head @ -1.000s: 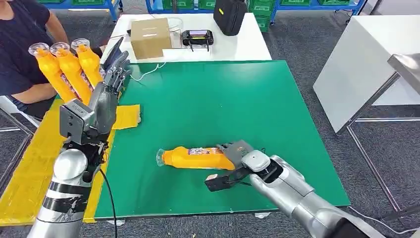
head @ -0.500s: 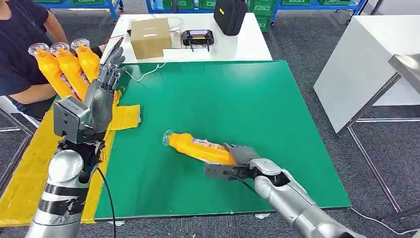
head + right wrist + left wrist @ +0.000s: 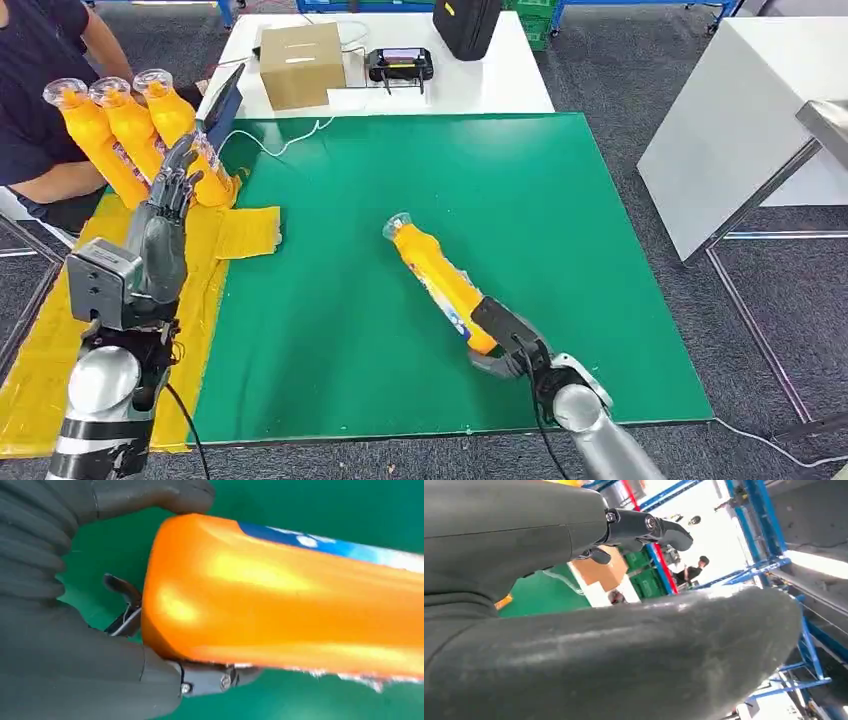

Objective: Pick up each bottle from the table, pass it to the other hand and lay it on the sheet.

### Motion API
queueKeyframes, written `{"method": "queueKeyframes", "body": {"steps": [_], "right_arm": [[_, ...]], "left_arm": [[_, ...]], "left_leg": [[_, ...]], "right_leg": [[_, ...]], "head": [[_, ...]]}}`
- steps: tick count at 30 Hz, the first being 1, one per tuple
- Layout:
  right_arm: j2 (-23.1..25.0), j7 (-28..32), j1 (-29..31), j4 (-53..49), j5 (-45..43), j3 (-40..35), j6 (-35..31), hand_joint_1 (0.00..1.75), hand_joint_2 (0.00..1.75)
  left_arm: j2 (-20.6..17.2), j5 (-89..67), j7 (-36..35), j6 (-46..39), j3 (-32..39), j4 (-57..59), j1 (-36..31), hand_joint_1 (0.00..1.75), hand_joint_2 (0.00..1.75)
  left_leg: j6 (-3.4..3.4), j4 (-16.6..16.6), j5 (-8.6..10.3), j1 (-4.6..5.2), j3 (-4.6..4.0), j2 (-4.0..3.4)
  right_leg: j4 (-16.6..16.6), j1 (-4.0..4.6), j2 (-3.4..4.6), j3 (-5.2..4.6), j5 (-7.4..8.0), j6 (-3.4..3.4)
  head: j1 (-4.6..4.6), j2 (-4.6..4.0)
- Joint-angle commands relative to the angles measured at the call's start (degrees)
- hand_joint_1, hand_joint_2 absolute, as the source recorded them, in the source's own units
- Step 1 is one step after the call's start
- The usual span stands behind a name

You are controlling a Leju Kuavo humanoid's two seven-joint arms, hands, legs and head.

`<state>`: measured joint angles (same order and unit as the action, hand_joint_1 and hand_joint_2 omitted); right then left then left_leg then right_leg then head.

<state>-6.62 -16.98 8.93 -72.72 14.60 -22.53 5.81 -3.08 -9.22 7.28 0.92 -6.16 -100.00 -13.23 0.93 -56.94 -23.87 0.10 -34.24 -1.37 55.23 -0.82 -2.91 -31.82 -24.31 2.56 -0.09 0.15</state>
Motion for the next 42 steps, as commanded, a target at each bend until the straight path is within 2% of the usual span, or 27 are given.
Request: {"method": "queueKeyframes", "body": {"steps": [1,7,10,12,17,19,22,33,42], "right_arm": [[2.45,1.33,-3.21,-5.49,2.83,4.33,-3.92,1.75,1.75],[2.90,2.70,-1.40,-4.81,4.38,2.41,-5.06,1.75,1.75],[2.91,6.02,-2.09,-7.88,11.19,1.17,-9.68,1.75,1.75],[3.04,7.77,-2.97,-11.03,15.25,0.54,-11.71,1.75,1.75],[3.30,7.51,-3.44,-12.17,15.76,0.69,-11.75,1.75,1.75],[3.05,9.30,-3.38,-13.09,18.24,0.02,-13.00,1.75,1.75],[3.36,11.70,-3.49,-15.57,20.77,-1.54,-14.22,1.75,1.75],[2.33,14.72,-1.68,-19.62,18.68,-9.94,-15.26,1.75,1.75],[1.64,14.66,0.30,-19.18,16.89,-13.27,-15.51,1.75,1.75]], "left_arm": [[0.90,19.70,-11.32,7.54,-0.30,1.65,3.19,0.00,1.75],[0.43,22.27,-12.78,7.50,-2.09,1.28,3.02,0.00,1.75],[-0.06,29.98,-17.10,9.40,-2.49,1.50,4.50,0.00,1.75],[-0.68,32.70,-17.59,10.09,-3.05,1.47,5.87,0.00,1.75],[-0.97,32.90,-17.54,10.16,-3.38,1.32,6.11,0.00,1.75],[-0.78,35.68,-18.93,10.46,-3.48,1.57,6.33,0.00,1.75],[-1.06,41.02,-20.69,10.54,-4.58,1.86,7.17,0.00,1.75],[-0.53,47.83,-22.70,9.07,-9.14,2.00,7.73,0.00,1.75],[-0.97,50.51,-22.87,8.96,-10.77,1.84,7.60,0.00,1.75]], "left_leg": [[-0.07,0.02,-0.07,-0.01,0.05,0.09],[-0.05,0.01,-0.02,0.01,-0.21,0.03],[-0.11,-0.04,-0.10,-0.05,-0.13,0.11],[-0.08,-0.02,-0.11,-0.01,-0.15,-0.03],[-0.11,-0.05,-0.18,-0.06,-0.10,0.04],[-0.08,-0.02,-0.07,-0.03,-0.24,0.11],[-0.10,-0.01,-0.11,-0.04,-0.15,0.09],[-0.08,-0.04,-0.10,-0.03,-0.23,0.07],[-0.05,0.00,-0.04,-0.01,-0.34,0.02]], "right_leg": [[-0.01,-0.01,0.19,0.06,-0.08,-0.09],[0.01,0.00,0.16,-0.22,-0.03,-0.08],[0.04,0.03,0.24,-0.11,-0.10,-0.14],[0.02,0.01,0.31,-0.17,-0.07,-0.10],[0.04,0.04,0.35,-0.08,-0.15,-0.15],[0.02,0.03,0.16,-0.21,-0.08,-0.10],[0.02,0.02,0.29,-0.14,-0.10,-0.13],[0.03,0.02,0.23,-0.21,-0.09,-0.11],[0.01,0.01,0.16,-0.33,-0.03,-0.06]], "head": [[0.00,0.00],[-0.02,0.02],[0.00,0.00],[0.00,0.00],[-0.02,0.02],[0.00,0.00],[-0.02,0.00],[-0.02,0.00],[-0.02,0.00]]}}
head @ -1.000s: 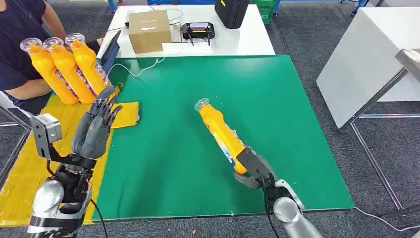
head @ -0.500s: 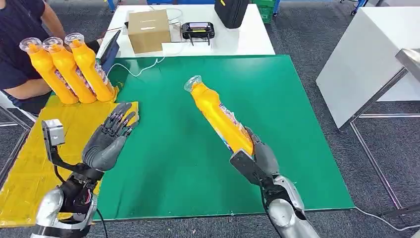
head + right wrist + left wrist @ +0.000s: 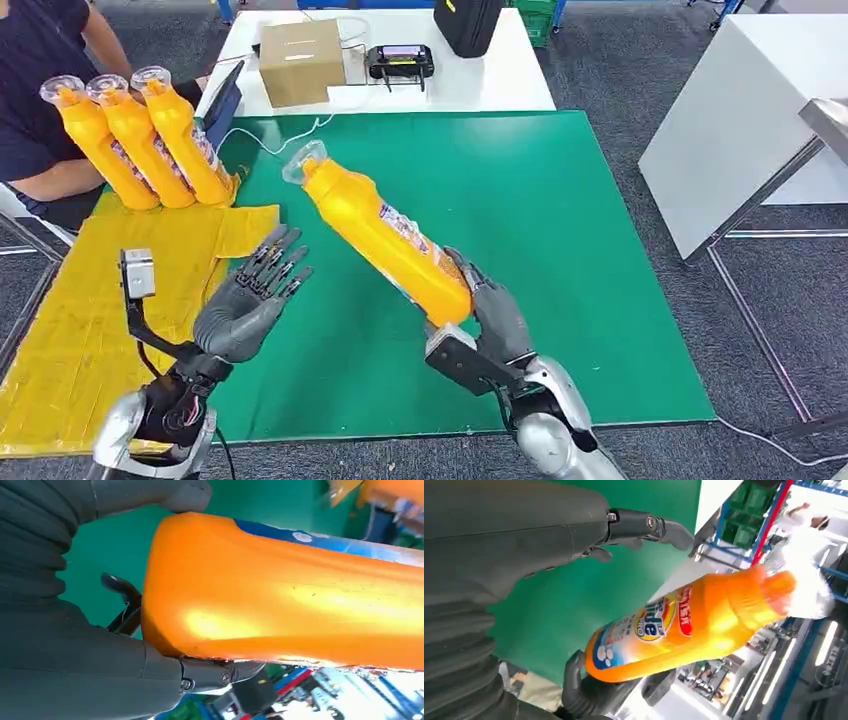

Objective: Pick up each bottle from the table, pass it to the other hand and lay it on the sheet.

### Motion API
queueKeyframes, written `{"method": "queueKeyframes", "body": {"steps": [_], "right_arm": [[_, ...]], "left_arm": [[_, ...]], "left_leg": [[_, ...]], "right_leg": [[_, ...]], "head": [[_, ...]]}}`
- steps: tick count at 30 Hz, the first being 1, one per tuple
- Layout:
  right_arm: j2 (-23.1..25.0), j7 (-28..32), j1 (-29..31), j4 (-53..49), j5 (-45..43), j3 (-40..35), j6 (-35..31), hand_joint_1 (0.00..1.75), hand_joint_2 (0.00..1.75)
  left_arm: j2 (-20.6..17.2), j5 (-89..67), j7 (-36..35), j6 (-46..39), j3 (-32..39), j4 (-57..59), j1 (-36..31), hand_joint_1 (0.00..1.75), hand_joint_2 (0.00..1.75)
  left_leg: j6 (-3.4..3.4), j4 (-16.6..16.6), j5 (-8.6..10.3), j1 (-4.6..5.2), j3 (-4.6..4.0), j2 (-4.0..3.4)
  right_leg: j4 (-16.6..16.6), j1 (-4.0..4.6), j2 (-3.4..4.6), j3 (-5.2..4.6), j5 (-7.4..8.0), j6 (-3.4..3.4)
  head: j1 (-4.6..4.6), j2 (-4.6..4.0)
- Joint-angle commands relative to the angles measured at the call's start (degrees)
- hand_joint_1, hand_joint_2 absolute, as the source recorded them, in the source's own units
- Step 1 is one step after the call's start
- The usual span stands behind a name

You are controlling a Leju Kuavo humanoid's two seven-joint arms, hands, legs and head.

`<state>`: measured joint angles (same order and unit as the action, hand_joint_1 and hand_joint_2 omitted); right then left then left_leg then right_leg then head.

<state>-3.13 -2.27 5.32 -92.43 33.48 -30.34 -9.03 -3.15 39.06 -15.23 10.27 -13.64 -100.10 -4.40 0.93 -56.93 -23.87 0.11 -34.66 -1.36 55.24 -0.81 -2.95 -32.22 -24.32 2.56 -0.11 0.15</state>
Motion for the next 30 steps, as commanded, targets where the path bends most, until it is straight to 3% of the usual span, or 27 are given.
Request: {"method": "queueKeyframes", "body": {"steps": [1,23,30], "right_arm": [[-1.97,-0.07,4.29,0.69,-1.99,-6.20,-0.67,1.75,1.75],[-3.59,-0.47,14.60,8.46,-10.26,-25.54,6.29,1.75,1.75],[-3.65,-0.85,15.45,9.81,-11.55,-27.31,6.23,1.75,1.75]], "left_arm": [[-0.88,2.74,-0.38,-0.38,-3.55,1.87,-1.30,0.00,1.75],[1.15,-2.30,3.09,-3.24,-5.61,2.36,-5.39,0.00,1.75],[1.33,-3.53,3.63,-3.44,-5.54,2.02,-5.39,0.00,1.75]], "left_leg": [[-0.06,-0.03,-0.08,-0.04,0.14,0.00],[-0.08,-0.02,-0.06,-0.08,0.19,0.09],[-0.06,0.00,-0.04,-0.07,0.17,0.11]], "right_leg": [[0.02,0.01,0.29,0.12,-0.05,-0.09],[-0.02,0.04,0.27,0.21,-0.05,-0.11],[-0.04,0.04,0.17,0.19,-0.05,-0.09]], "head": [[0.02,0.00],[0.00,0.00],[0.02,0.00]]}}
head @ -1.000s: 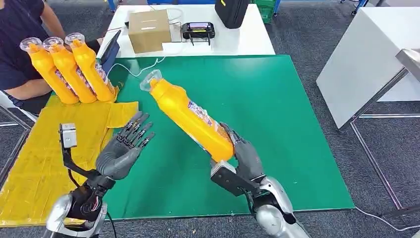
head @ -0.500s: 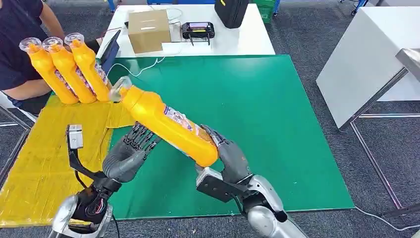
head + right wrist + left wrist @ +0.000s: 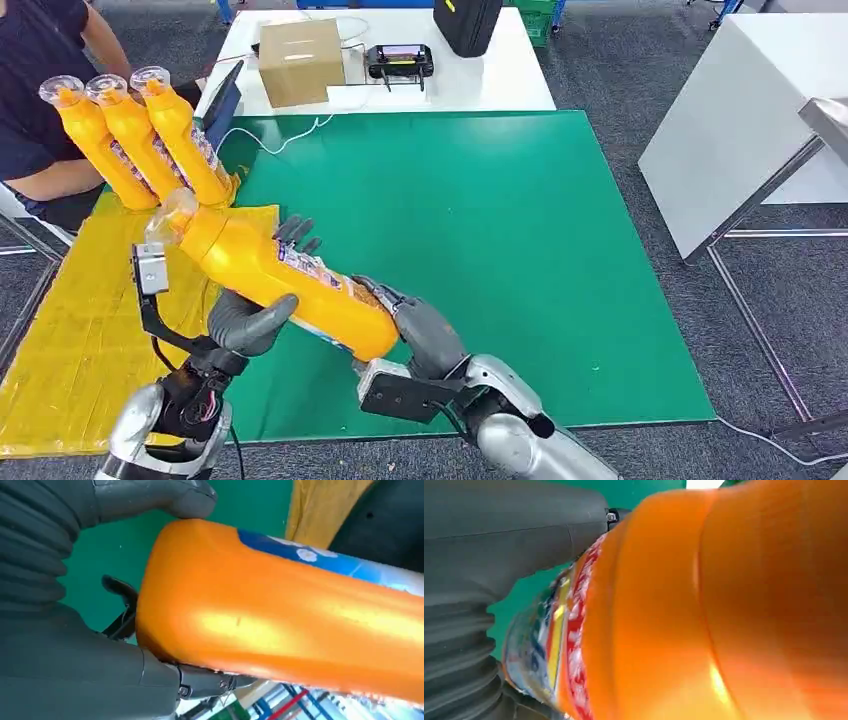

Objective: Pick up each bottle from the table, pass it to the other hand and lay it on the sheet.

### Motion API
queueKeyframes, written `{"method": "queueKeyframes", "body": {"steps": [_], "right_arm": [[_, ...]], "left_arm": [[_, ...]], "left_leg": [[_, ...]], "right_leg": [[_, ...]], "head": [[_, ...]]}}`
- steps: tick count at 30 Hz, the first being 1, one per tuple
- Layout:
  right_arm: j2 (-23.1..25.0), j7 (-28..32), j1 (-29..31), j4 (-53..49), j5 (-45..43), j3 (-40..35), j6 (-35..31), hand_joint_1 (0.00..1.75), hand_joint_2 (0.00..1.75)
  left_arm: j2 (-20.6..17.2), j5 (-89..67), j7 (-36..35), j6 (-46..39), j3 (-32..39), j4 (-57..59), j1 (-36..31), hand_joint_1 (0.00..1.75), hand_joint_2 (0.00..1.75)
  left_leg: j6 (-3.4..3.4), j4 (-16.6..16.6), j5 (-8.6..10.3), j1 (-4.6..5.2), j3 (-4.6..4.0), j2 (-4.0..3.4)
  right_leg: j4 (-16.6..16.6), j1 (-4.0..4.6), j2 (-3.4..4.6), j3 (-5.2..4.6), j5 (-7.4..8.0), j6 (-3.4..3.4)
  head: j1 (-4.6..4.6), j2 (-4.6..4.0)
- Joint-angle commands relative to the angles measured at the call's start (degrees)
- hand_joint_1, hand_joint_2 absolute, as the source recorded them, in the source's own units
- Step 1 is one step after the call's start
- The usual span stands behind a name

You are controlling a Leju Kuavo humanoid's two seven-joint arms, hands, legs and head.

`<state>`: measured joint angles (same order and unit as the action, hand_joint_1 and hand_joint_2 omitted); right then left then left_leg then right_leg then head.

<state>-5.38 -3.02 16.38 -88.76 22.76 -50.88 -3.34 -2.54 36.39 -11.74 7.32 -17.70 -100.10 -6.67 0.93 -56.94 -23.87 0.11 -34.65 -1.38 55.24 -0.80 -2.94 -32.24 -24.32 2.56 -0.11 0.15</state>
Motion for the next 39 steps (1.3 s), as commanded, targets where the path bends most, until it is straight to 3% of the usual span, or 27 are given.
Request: {"method": "queueKeyframes", "body": {"steps": [1,2,3,9,22,23,24,25,30,37,39], "right_arm": [[-1.54,-0.10,4.61,6.30,-1.07,-7.11,0.50,1.75,1.75],[-1.62,-0.18,4.79,6.54,-1.32,-7.46,0.61,1.75,1.75],[-1.78,-0.31,5.11,6.66,-1.83,-8.04,0.54,1.75,1.75],[-2.50,-0.93,5.14,6.90,-2.79,-8.73,-1.13,1.75,1.75],[-2.89,-1.78,0.74,4.73,1.78,-2.26,-1.89,1.75,1.75],[-2.88,-2.82,-0.30,3.82,3.41,-0.78,-2.32,0.68,1.75],[-3.07,-2.91,-0.66,3.46,3.55,-0.06,-2.29,0.05,1.75],[-3.21,-3.21,-1.17,2.80,3.87,0.58,-2.18,0.00,1.75],[-2.19,-3.40,-11.24,-11.55,9.70,13.74,-2.10,0.00,1.75],[-1.32,-3.71,-12.26,-12.95,10.56,15.44,0.30,0.00,1.75],[0.81,-2.27,-15.22,-18.64,11.86,20.87,-0.59,0.00,1.75]], "left_arm": [[0.74,-1.09,0.31,-0.50,-1.40,1.96,-2.99,0.00,1.75],[0.92,-1.09,0.30,-0.48,-1.35,1.95,-3.05,0.00,1.75],[1.01,-1.16,0.49,-0.40,-1.25,1.87,-3.06,1.75,1.75],[1.60,-2.39,2.21,-0.02,-0.14,0.55,-2.17,1.75,1.75],[0.93,-7.81,3.82,0.88,0.87,-0.63,-1.65,1.75,1.75],[0.53,-11.61,5.04,1.17,1.20,-1.18,-1.63,1.75,1.75],[0.44,-13.04,5.50,1.23,1.48,-1.43,-1.59,1.75,1.75],[0.30,-14.09,5.77,1.31,1.86,-1.86,-1.50,1.75,1.75],[-0.58,-53.23,15.12,-4.26,6.98,-7.99,-0.71,1.75,1.75],[0.38,-53.71,15.43,-2.49,8.40,-8.09,-0.42,1.75,1.75],[-4.46,-74.04,17.83,-6.48,7.32,-7.90,-0.92,1.75,1.75]], "left_leg": [[-0.05,0.01,-0.02,-0.06,0.11,0.12],[-0.06,-0.02,-0.05,-0.07,0.15,0.18],[-0.06,0.00,-0.05,-0.08,0.16,0.12],[-0.05,-0.01,-0.05,-0.07,0.14,0.15],[-0.04,0.01,-0.01,-0.06,0.07,0.18],[-0.07,-0.02,-0.07,-0.09,0.18,0.24],[-0.05,-0.01,-0.05,-0.06,0.12,0.21],[-0.04,0.01,-0.02,-0.06,0.06,0.17],[-0.07,-0.12,-0.10,-0.09,-0.02,0.24],[-0.05,-0.02,-0.05,-0.04,-0.03,0.17],[-0.07,-0.02,-0.07,-0.05,0.06,0.23]], "right_leg": [[-0.04,0.03,0.12,0.14,-0.03,-0.07],[-0.02,0.04,0.14,0.20,-0.07,-0.09],[-0.04,0.05,0.16,0.19,-0.05,-0.09],[-0.04,0.04,0.13,0.19,-0.06,-0.08],[-0.05,0.04,0.02,0.11,-0.04,-0.06],[-0.04,0.06,0.09,0.23,-0.10,-0.10],[-0.03,0.03,0.06,0.16,-0.08,-0.08],[-0.04,0.04,0.03,0.09,-0.04,-0.06],[0.08,0.06,0.08,0.05,-0.12,-0.10],[0.01,0.03,0.11,0.00,-0.05,-0.06],[0.03,0.02,0.15,0.10,-0.10,-0.09]], "head": [[0.02,0.00],[0.00,0.00],[0.02,0.00],[0.00,0.00],[0.00,0.00],[0.02,0.00],[0.00,0.00],[0.02,0.00],[0.00,0.00],[0.00,0.00],[0.00,0.00]]}}
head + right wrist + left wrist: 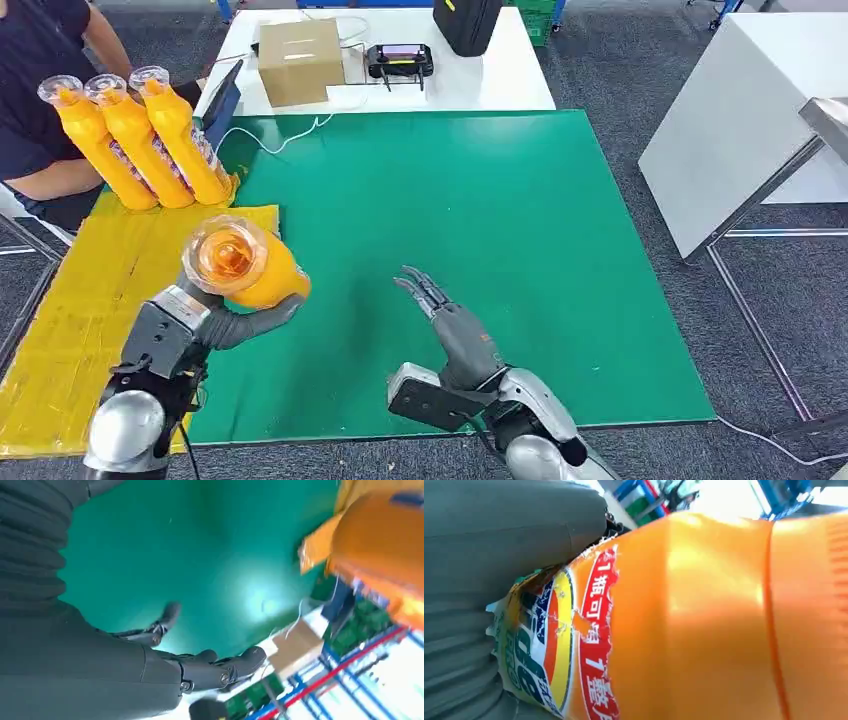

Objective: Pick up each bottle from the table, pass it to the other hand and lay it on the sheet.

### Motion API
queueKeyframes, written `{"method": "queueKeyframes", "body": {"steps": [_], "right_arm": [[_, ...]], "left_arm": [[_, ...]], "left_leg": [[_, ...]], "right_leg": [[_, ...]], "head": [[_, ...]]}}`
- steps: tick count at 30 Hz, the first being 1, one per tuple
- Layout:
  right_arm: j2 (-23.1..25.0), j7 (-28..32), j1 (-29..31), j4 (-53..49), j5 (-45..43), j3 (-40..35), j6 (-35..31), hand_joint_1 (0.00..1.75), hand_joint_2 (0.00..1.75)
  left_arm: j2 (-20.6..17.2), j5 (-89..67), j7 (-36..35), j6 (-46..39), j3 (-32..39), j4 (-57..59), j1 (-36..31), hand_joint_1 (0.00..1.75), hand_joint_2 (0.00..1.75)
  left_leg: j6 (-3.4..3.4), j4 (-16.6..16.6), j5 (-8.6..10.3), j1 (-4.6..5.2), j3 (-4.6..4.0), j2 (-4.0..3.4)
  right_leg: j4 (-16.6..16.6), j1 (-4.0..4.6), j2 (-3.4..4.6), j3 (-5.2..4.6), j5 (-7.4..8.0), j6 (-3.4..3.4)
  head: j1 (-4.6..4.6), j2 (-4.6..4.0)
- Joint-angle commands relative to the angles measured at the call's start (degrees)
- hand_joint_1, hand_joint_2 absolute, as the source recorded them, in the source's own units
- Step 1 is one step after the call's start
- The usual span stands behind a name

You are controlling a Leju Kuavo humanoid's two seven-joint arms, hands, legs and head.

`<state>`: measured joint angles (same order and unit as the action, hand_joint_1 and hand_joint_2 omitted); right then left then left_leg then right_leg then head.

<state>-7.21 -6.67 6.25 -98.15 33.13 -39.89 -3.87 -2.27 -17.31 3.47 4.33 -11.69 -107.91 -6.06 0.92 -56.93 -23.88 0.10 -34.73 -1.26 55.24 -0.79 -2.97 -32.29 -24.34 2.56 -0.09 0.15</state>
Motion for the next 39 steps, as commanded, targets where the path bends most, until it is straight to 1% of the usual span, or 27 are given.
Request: {"method": "queueKeyframes", "body": {"steps": [1,2,3,4,5,7,9,10,11,13,19,23,24,25,26,27,30,35,36,39], "right_arm": [[2.98,1.61,-6.10,-12.89,1.53,12.18,0.45,0.00,1.75],[3.54,1.30,-7.06,-16.31,1.19,14.60,1.44,0.00,1.75],[2.61,1.30,-7.66,-18.96,1.20,16.34,1.46,0.00,1.75],[3.07,1.75,-8.39,-21.44,-0.31,19.25,1.69,0.00,1.75],[2.09,2.30,-7.69,-22.43,-0.98,20.90,1.94,0.00,1.75],[1.59,3.49,-6.01,-22.63,-5.07,25.37,2.16,0.00,1.75],[1.73,4.11,-4.61,-22.07,-7.74,28.29,3.08,0.00,1.75],[1.58,4.16,-4.25,-21.83,-8.28,28.85,3.36,0.00,1.75],[1.62,4.28,-3.92,-21.60,-9.09,29.40,3.47,0.00,1.75],[1.13,4.47,-3.48,-21.28,-9.86,29.79,3.40,0.00,1.75],[0.31,4.76,-3.19,-20.52,-10.12,28.95,2.91,0.00,1.75],[0.04,4.78,-3.12,-19.90,-10.12,28.33,2.83,0.00,1.75],[-0.02,4.73,-3.30,-19.95,-10.17,28.15,2.73,0.00,1.75],[0.12,4.75,-3.81,-20.30,-10.17,28.28,2.60,0.00,1.75],[0.33,4.64,-4.28,-20.50,-10.11,28.38,2.50,0.00,1.75],[0.33,4.59,-4.76,-20.78,-10.04,28.30,2.41,0.00,1.75],[0.33,4.55,-5.19,-21.03,-9.95,28.29,2.34,0.00,1.75],[0.35,4.53,-5.26,-21.06,-9.92,28.27,2.36,0.00,1.75],[0.55,4.48,-5.31,-21.07,-9.77,28.39,2.54,0.00,1.75],[0.56,4.44,-5.69,-21.12,-9.42,28.19,2.90,0.00,1.75]], "left_arm": [[-7.04,-26.85,3.42,-4.82,1.58,0.64,-1.44,1.75,1.75],[-10.24,-34.32,4.10,-5.84,1.34,1.82,-1.48,1.75,1.75],[-13.02,-38.95,4.89,-6.28,1.25,4.07,-0.82,1.75,1.75],[-16.58,-44.92,5.89,-7.12,1.09,7.63,-0.39,1.75,1.75],[-19.04,-47.45,6.90,-7.40,0.51,10.50,-0.28,1.75,1.75],[-23.24,-51.02,6.90,-6.06,-0.88,16.05,-0.41,1.75,1.75],[-25.75,-51.64,6.54,-3.50,-2.59,19.99,-1.05,1.75,1.75],[-26.67,-51.78,5.83,-1.50,-3.43,21.20,-1.48,1.75,1.75],[-27.33,-51.82,5.30,-0.47,-4.24,22.51,-2.11,1.75,1.75],[-28.54,-50.02,4.48,2.46,-5.66,24.89,-3.36,1.75,1.75],[-30.83,-47.31,4.22,5.71,-7.25,26.60,-4.41,1.75,1.75],[-30.98,-44.91,5.25,6.98,-7.41,26.37,-4.48,1.75,1.75],[-29.75,-44.82,5.25,4.38,-6.76,25.93,-4.04,1.75,1.75],[-27.57,-44.83,4.85,3.12,-5.63,25.49,-3.28,1.75,1.75],[-26.05,-45.43,2.90,2.77,-5.21,25.22,-2.89,0.00,0.00],[-25.43,-47.42,3.45,-0.11,-6.18,24.21,-2.76,0.00,0.00],[-24.65,-48.23,2.80,-1.12,-6.13,23.29,-2.57,0.00,0.00],[-24.86,-48.73,2.86,-1.45,-6.20,23.10,-2.78,0.00,0.00],[-23.95,-49.69,3.09,-2.54,-5.20,23.05,-2.53,0.00,0.00],[-22.78,-50.06,3.67,-3.46,-4.12,22.22,-2.04,0.00,0.00]], "left_leg": [[-0.05,-0.01,0.00,-0.01,0.01,0.13],[-0.05,-0.03,-0.01,0.00,0.00,0.14],[-0.09,-0.07,-0.07,-0.01,0.06,0.17],[-0.08,-0.03,-0.04,0.02,0.06,0.10],[-0.12,-0.04,-0.11,0.01,0.18,0.08],[-0.07,0.11,-0.01,0.05,0.23,-0.01],[-0.09,0.07,-0.03,-0.01,0.28,0.02],[-0.05,0.06,0.00,-0.01,0.17,0.01],[-0.09,0.03,-0.04,-0.05,0.28,0.00],[-0.04,0.04,0.01,-0.05,0.15,-0.03],[-0.06,0.01,-0.03,-0.08,0.19,0.00],[-0.08,-0.01,-0.06,-0.09,0.22,0.02],[-0.07,0.02,-0.02,-0.07,0.18,-0.01],[-0.05,0.03,0.01,-0.05,0.11,-0.03],[-0.07,0.04,-0.03,-0.07,0.23,0.03],[-0.03,0.09,0.01,-0.02,0.19,0.02],[-0.05,0.08,-0.03,-0.06,0.28,0.13],[-0.04,0.03,0.00,-0.05,0.11,0.00],[-0.07,0.01,-0.05,-0.08,0.22,0.06],[-0.06,0.04,-0.03,-0.07,0.21,0.06]], "right_leg": [[0.03,-0.01,0.05,0.03,-0.04,-0.07],[0.08,-0.02,0.03,-0.01,-0.07,-0.08],[0.15,-0.02,0.10,0.05,-0.14,-0.12],[0.12,-0.05,0.12,0.02,-0.10,-0.10],[0.15,-0.05,0.23,0.13,-0.17,-0.15],[0.01,-0.08,0.21,0.15,-0.05,-0.09],[0.02,-0.03,0.26,0.20,-0.07,-0.13],[0.00,-0.02,0.16,0.10,-0.03,-0.07],[0.01,0.01,0.27,0.19,-0.07,-0.12],[0.00,0.01,0.12,0.09,-0.04,-0.07],[0.01,0.02,0.17,0.15,-0.07,-0.10],[0.03,0.03,0.20,0.20,-0.10,-0.12],[0.01,0.02,0.16,0.14,-0.06,-0.10],[0.00,0.01,0.12,0.08,-0.03,-0.07],[-0.02,0.02,0.17,0.21,-0.07,-0.11],[-0.06,-0.02,0.10,0.16,-0.04,-0.06],[-0.08,0.00,0.12,0.29,-0.08,-0.09],[-0.02,0.01,0.11,0.10,-0.03,-0.07],[-0.02,0.03,0.17,0.23,-0.09,-0.11],[-0.03,0.02,0.12,0.20,-0.07,-0.09]], "head": [[-0.02,0.00],[-0.02,0.00],[-0.02,0.00],[-0.04,0.00],[-0.02,0.00],[0.02,0.00],[-0.02,0.00],[0.00,0.00],[0.00,0.00],[-0.04,0.00],[-0.04,0.00],[0.00,0.00],[-0.04,0.00],[-0.02,0.00],[-0.02,0.00],[-0.02,0.00],[-0.04,0.00],[-0.04,0.00],[-0.02,0.00],[-0.02,0.00]]}}
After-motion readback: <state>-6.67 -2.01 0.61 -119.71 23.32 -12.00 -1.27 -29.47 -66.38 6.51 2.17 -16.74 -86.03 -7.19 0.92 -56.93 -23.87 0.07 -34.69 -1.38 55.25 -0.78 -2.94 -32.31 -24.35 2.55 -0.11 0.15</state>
